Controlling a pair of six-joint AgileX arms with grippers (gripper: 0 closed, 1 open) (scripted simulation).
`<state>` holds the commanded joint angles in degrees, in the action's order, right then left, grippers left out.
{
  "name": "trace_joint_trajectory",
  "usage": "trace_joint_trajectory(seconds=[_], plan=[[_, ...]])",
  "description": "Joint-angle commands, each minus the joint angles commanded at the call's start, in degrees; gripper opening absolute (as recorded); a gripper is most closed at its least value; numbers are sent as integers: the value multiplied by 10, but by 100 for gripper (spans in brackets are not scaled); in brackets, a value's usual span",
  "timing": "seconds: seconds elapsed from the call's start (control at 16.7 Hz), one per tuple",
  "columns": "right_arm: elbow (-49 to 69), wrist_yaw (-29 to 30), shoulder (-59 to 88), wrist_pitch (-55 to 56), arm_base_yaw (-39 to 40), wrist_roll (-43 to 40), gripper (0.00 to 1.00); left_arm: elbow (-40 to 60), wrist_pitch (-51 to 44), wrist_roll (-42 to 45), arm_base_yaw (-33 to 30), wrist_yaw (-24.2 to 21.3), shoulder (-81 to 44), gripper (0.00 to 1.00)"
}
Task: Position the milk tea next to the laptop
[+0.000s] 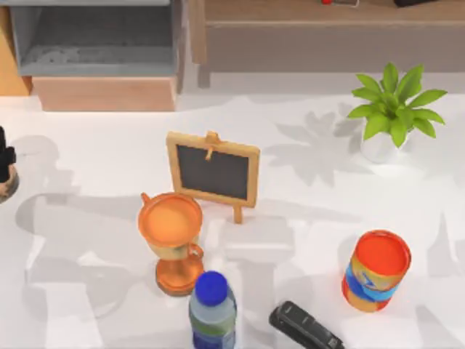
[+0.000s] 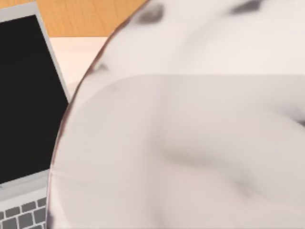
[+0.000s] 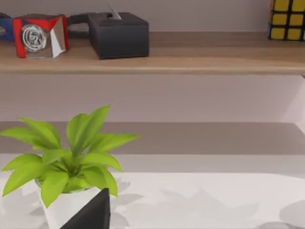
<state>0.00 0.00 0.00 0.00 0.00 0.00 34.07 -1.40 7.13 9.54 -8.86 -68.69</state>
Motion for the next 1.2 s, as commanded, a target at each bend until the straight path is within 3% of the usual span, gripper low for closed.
trace_joint_trajectory(seconds=[0.84,1.2], plan=[[0,0,0,0,0,0,100,-42,27,0,-1,0,-29,0],[0,0,0,0,0,0,100,-42,27,0,-1,0,-29,45]])
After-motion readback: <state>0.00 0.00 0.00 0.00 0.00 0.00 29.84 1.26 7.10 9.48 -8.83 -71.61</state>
